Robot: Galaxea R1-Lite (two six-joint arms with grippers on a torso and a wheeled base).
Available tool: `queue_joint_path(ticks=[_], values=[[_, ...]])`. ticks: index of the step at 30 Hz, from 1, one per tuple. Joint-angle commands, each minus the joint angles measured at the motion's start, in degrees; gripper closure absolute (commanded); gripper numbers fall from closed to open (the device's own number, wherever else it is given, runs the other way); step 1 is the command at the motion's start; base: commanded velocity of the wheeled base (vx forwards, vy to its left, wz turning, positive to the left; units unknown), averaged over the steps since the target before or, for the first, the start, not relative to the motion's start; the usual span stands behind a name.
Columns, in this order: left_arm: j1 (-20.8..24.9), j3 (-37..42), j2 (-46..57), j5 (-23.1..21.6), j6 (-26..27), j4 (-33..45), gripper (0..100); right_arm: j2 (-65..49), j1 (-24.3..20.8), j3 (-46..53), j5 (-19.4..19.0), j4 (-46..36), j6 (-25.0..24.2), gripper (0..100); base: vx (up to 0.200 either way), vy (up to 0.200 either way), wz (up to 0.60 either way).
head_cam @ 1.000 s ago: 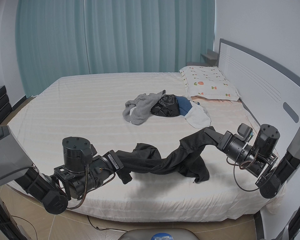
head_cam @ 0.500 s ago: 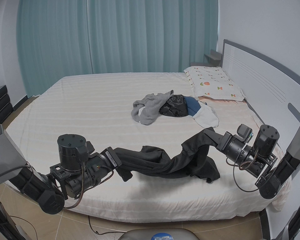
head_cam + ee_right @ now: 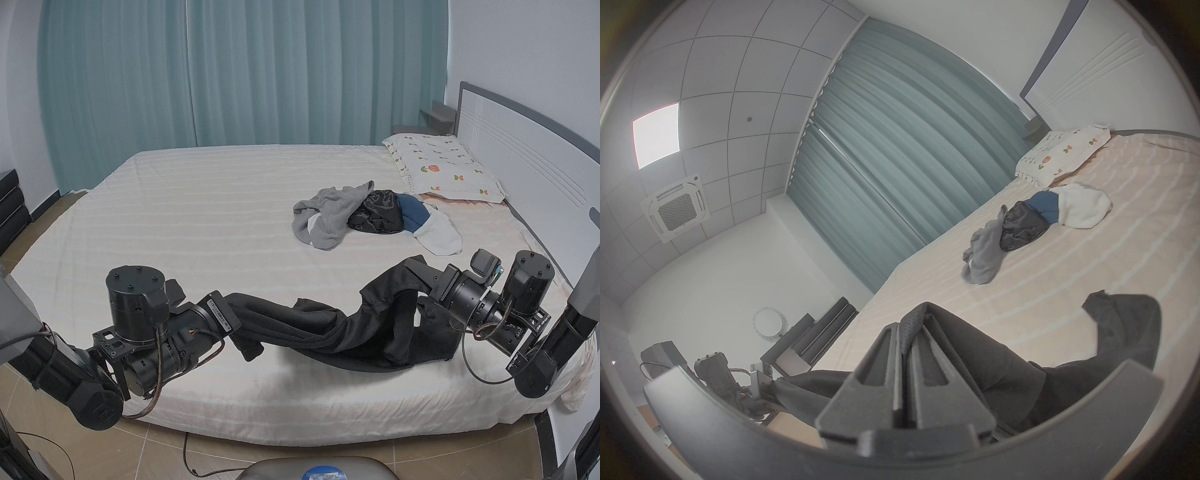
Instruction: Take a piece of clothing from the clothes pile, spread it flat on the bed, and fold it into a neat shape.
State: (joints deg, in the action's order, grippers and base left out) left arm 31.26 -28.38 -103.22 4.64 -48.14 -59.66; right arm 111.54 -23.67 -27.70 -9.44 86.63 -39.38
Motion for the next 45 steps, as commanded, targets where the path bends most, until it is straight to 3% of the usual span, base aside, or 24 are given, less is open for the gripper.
queue_joint_path(ticks=[1, 45], values=[[-0.1, 0.0, 0.2, 0.0, 0.0, 0.0, 100, -1.2, -0.6, 0.2, 0.1, 0.1, 0.0, 100, 0.000, 0.200, 0.00], [-0.8, -0.9, 0.0, 0.0, 0.4, 0.5, 100, -3.2, 0.0, 0.2, -0.2, 0.1, -0.9, 100, 0.000, 0.200, 0.00]])
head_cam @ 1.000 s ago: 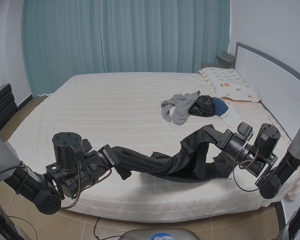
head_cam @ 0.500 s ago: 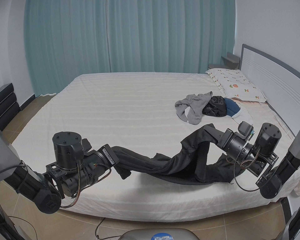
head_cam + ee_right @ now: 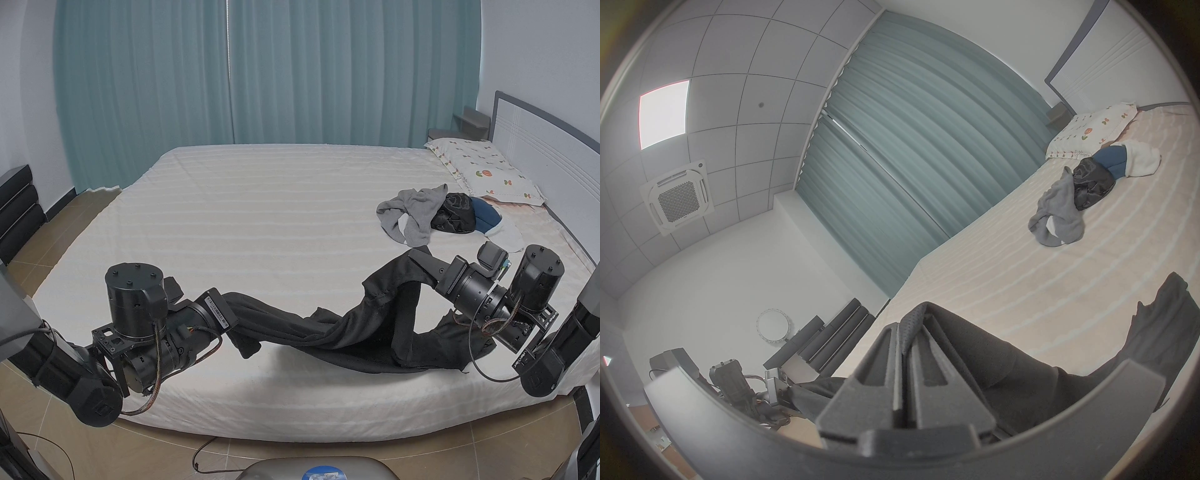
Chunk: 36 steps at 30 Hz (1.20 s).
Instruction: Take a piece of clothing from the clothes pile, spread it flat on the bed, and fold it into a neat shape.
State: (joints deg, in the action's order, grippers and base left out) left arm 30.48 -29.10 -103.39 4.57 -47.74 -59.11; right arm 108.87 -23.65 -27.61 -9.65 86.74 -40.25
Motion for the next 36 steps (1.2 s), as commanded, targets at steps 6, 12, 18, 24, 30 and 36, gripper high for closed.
queue_joint_path(ticks=[6, 12, 18, 24, 30, 36], values=[[-0.1, -0.1, 0.0, 0.2, 0.5, 0.0, 100, -0.5, 0.0, 0.1, 0.0, 0.0, 0.0, 100, 0.000, 0.133, 0.00], [-0.1, 0.0, 0.5, 0.1, 0.6, 0.0, 100, -1.5, -0.1, 0.3, 0.0, 0.0, 0.0, 100, 0.000, 0.000, 0.00], [-0.1, -0.1, 0.5, 0.1, 0.7, 0.0, 100, -1.9, -0.1, 0.4, 0.0, 0.0, 0.0, 100, 0.000, 0.000, 0.00], [-0.1, 0.0, 1.5, 0.1, 0.7, 0.0, 100, -3.0, -0.1, 0.5, 0.0, 0.0, 0.0, 100, -0.067, 0.000, 0.00], [0.4, 0.5, 4.2, 0.1, 0.7, 0.1, 100, -5.1, -0.1, 1.2, 0.0, 0.0, 0.0, 100, -0.200, 0.000, 0.00], [1.1, 0.7, 8.4, 0.1, 0.8, 1.9, 100, -11.6, -0.5, 2.3, 0.1, -0.3, 0.1, 100, -0.200, 0.000, 0.00]])
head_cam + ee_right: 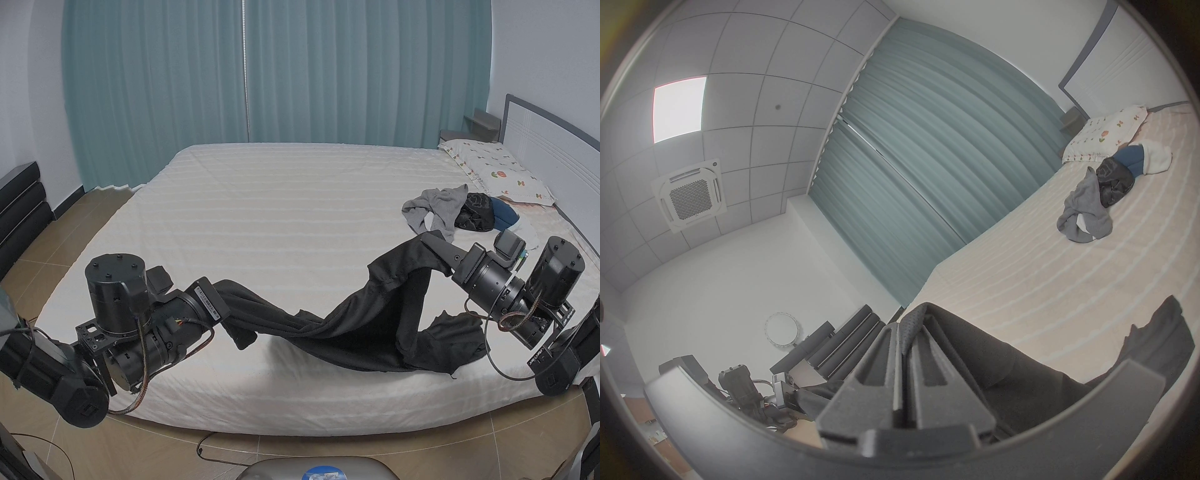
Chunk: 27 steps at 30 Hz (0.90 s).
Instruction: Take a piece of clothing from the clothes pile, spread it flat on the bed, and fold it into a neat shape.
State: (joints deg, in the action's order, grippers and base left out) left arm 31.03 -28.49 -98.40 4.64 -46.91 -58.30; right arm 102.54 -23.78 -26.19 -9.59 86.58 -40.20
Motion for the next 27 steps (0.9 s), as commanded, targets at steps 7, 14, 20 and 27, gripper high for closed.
queue_joint_path(ticks=[7, 14, 20, 27], values=[[1.6, 0.0, 11.9, 0.2, 2.4, 5.5, 100, -16.6, -0.1, 1.7, -0.4, -1.1, 0.1, 100, -0.200, 0.000, 0.00], [-0.7, -2.9, 16.8, 0.5, 4.7, 7.2, 100, -25.1, 1.4, -5.1, -0.4, -12.0, 0.1, 100, 0.000, 0.000, 0.00], [-6.7, -12.9, 14.5, -0.2, 6.0, 15.7, 100, -24.9, 5.9, -21.1, -0.1, -27.8, 0.1, 100, 0.000, 0.000, 0.00], [-9.1, -20.8, 8.3, -2.5, 6.0, 21.7, 100, -14.6, 11.2, -33.5, 0.2, -34.2, 0.0, 100, 0.000, 0.000, 0.00]])
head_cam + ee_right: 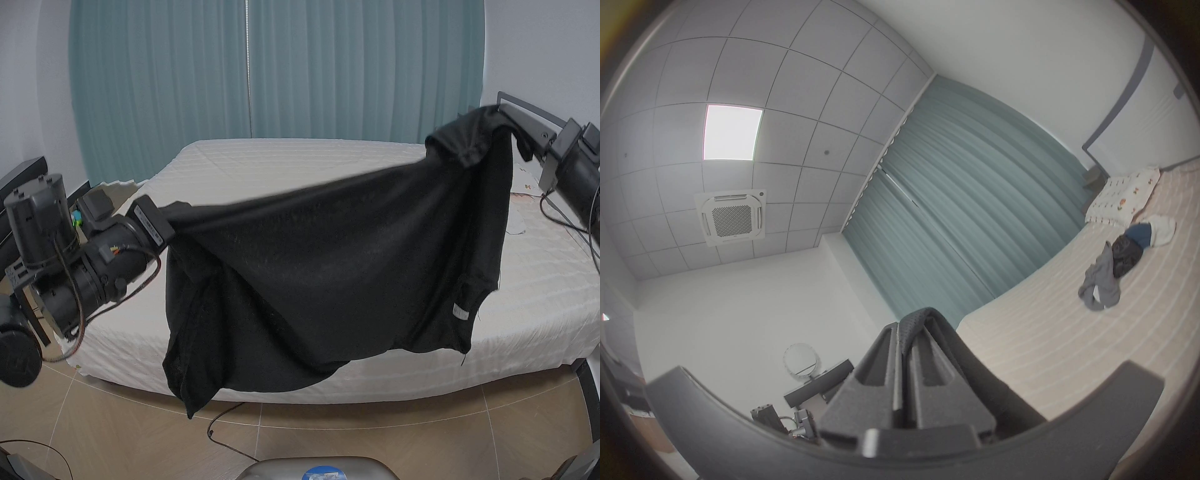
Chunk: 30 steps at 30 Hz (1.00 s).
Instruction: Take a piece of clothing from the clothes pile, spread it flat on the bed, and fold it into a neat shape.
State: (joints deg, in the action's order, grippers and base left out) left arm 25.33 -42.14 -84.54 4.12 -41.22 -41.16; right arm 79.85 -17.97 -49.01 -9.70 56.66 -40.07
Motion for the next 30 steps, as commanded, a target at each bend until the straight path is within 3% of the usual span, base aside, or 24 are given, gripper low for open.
queue_joint_path(ticks=[1, 19, 30], values=[[-3.8, -7.4, -6.5, -2.9, 0.3, 4.5, 100, 9.7, 5.9, -12.0, 0.4, -4.7, -0.1, 100, 0.000, 0.000, 0.00], [-9.3, -18.6, -27.4, -4.3, -0.2, 4.3, 100, 34.5, 6.4, -25.7, 4.6, -5.2, 0.0, 100, 0.200, 0.000, 0.00], [-9.4, -27.0, -41.2, -3.4, -0.3, 4.0, 100, 41.5, 6.4, -26.4, 4.7, -4.0, 0.1, 100, 0.200, 0.000, 0.00]])
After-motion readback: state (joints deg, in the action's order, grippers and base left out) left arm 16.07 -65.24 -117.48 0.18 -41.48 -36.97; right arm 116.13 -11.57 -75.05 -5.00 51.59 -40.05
